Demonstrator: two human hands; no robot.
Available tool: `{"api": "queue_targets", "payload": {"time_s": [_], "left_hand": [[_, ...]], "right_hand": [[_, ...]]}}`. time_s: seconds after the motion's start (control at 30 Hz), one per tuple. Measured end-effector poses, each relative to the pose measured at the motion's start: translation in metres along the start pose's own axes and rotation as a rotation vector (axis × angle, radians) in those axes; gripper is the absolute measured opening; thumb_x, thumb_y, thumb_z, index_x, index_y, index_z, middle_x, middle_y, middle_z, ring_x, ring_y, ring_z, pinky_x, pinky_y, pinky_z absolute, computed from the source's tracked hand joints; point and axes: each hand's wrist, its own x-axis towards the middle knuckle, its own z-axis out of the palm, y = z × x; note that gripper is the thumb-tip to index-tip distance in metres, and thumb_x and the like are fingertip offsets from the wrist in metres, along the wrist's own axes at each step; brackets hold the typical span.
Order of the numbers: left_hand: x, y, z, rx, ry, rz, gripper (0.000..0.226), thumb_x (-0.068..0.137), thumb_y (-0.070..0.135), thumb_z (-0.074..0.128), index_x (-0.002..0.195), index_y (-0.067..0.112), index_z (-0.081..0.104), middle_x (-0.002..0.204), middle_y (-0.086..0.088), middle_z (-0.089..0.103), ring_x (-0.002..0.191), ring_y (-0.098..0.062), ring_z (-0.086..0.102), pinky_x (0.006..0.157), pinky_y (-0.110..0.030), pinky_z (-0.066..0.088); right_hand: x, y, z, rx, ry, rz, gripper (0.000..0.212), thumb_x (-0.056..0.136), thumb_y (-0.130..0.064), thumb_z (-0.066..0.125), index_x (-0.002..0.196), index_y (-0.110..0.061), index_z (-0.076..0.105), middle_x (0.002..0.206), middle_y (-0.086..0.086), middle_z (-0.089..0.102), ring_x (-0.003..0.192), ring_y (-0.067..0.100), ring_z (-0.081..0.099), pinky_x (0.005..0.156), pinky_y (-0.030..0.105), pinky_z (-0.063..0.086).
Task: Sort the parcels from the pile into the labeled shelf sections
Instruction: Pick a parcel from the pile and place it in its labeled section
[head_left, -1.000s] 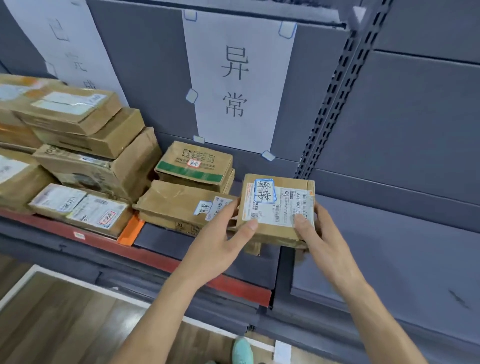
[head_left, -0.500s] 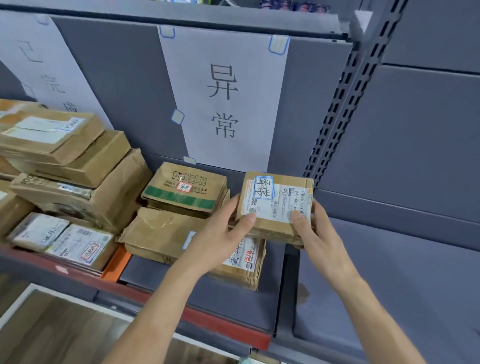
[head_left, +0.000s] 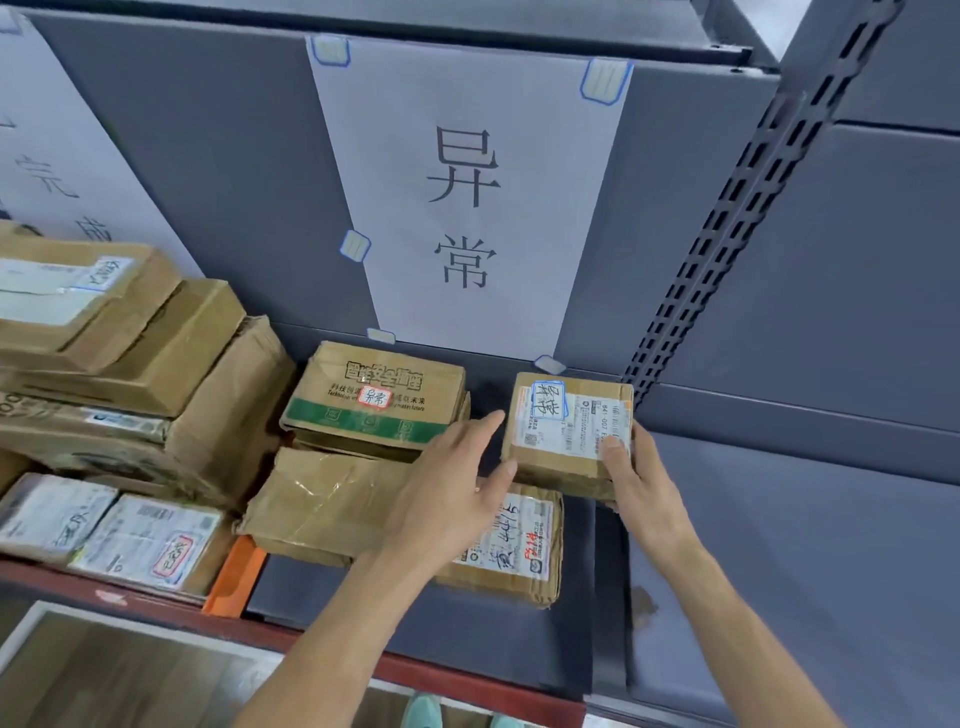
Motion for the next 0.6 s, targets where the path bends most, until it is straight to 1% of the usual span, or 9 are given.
{"api": "queue_targets", "payload": {"time_s": [0.07, 0.1, 0.17, 0.2, 0.27, 0.3, 0.33, 0.47, 0.6], "left_hand": [[-0.001, -0.005, 0.004, 0.036, 0.019, 0.058, 0.056, 0.104, 0.041, 0.052, 0.156, 0.031, 0.036, 0.151, 0.012, 0.046, 0.137, -0.007, 0.040, 0.108, -0.023, 0.036], [-0.001, -0.007, 0.006, 0.046, 0.015, 0.077, 0.056, 0.103, 0.039, 0.054, 0.156, 0.030, 0.037, 0.151, 0.012, 0.045, 0.138, -0.006, 0.037, 0.110, -0.021, 0.033], [-0.002, -0.012, 0.012, 0.064, -0.005, 0.092, 0.055, 0.104, 0.038, 0.055, 0.155, 0.029, 0.038, 0.154, 0.012, 0.041, 0.142, -0.004, 0.030, 0.114, -0.020, 0.028], [-0.002, -0.015, 0.015, 0.073, -0.015, 0.094, 0.055, 0.104, 0.038, 0.055, 0.155, 0.028, 0.039, 0.155, 0.012, 0.039, 0.144, -0.005, 0.028, 0.116, -0.022, 0.027], [-0.003, -0.020, 0.019, 0.097, -0.022, 0.101, 0.053, 0.104, 0.038, 0.054, 0.155, 0.027, 0.042, 0.157, 0.012, 0.038, 0.146, -0.006, 0.028, 0.118, -0.022, 0.024], [-0.003, -0.021, 0.020, 0.116, -0.022, 0.109, 0.051, 0.105, 0.039, 0.053, 0.154, 0.028, 0.043, 0.157, 0.012, 0.039, 0.147, -0.006, 0.028, 0.117, -0.021, 0.022], [-0.003, -0.022, 0.020, 0.136, -0.020, 0.117, 0.050, 0.106, 0.040, 0.051, 0.154, 0.028, 0.044, 0.157, 0.012, 0.039, 0.147, -0.006, 0.028, 0.117, -0.020, 0.021], [-0.002, -0.022, 0.021, 0.185, -0.038, 0.136, 0.048, 0.108, 0.042, 0.042, 0.154, 0.028, 0.042, 0.159, 0.016, 0.037, 0.149, -0.004, 0.027, 0.117, -0.021, 0.022], [-0.002, -0.020, 0.020, 0.209, -0.028, 0.126, 0.048, 0.108, 0.044, 0.039, 0.153, 0.027, 0.044, 0.159, 0.017, 0.035, 0.147, -0.001, 0.030, 0.111, -0.021, 0.030]], "right_hand": [[0.004, 0.003, 0.009, -0.034, -0.008, 0.022, 0.020, 0.105, -0.049, 0.038, 0.123, -0.057, 0.041, 0.099, -0.059, 0.051, 0.096, -0.030, 0.049, 0.080, 0.014, 0.037], [0.005, 0.005, 0.013, -0.047, -0.007, 0.031, 0.017, 0.106, -0.048, 0.037, 0.119, -0.059, 0.040, 0.096, -0.060, 0.049, 0.093, -0.033, 0.047, 0.077, 0.010, 0.034], [0.008, 0.008, 0.021, -0.058, -0.005, 0.052, 0.018, 0.106, -0.048, 0.036, 0.120, -0.059, 0.039, 0.095, -0.053, 0.055, 0.090, -0.028, 0.051, 0.075, 0.008, 0.033], [0.010, 0.010, 0.025, -0.057, -0.004, 0.062, 0.023, 0.106, -0.049, 0.035, 0.128, -0.055, 0.040, 0.099, -0.047, 0.057, 0.091, -0.021, 0.055, 0.075, 0.011, 0.035], [0.014, 0.013, 0.032, -0.063, -0.001, 0.078, 0.035, 0.107, -0.049, 0.034, 0.141, -0.044, 0.039, 0.113, -0.031, 0.059, 0.094, -0.005, 0.055, 0.080, 0.023, 0.038], [0.016, 0.014, 0.035, -0.078, 0.002, 0.092, 0.039, 0.107, -0.047, 0.034, 0.145, -0.039, 0.038, 0.118, -0.022, 0.058, 0.098, 0.004, 0.053, 0.085, 0.028, 0.036], [0.019, 0.015, 0.037, -0.095, 0.004, 0.106, 0.041, 0.107, -0.046, 0.035, 0.147, -0.037, 0.038, 0.119, -0.018, 0.056, 0.101, 0.009, 0.051, 0.087, 0.031, 0.035], [0.026, 0.018, 0.039, -0.120, -0.021, 0.131, 0.043, 0.105, -0.040, 0.041, 0.148, -0.034, 0.038, 0.117, -0.018, 0.054, 0.104, 0.011, 0.051, 0.087, 0.032, 0.037], [0.029, 0.018, 0.035, -0.103, -0.065, 0.129, 0.039, 0.104, -0.040, 0.044, 0.144, -0.038, 0.043, 0.123, -0.019, 0.060, 0.107, 0.010, 0.055, 0.089, 0.032, 0.040]]}}
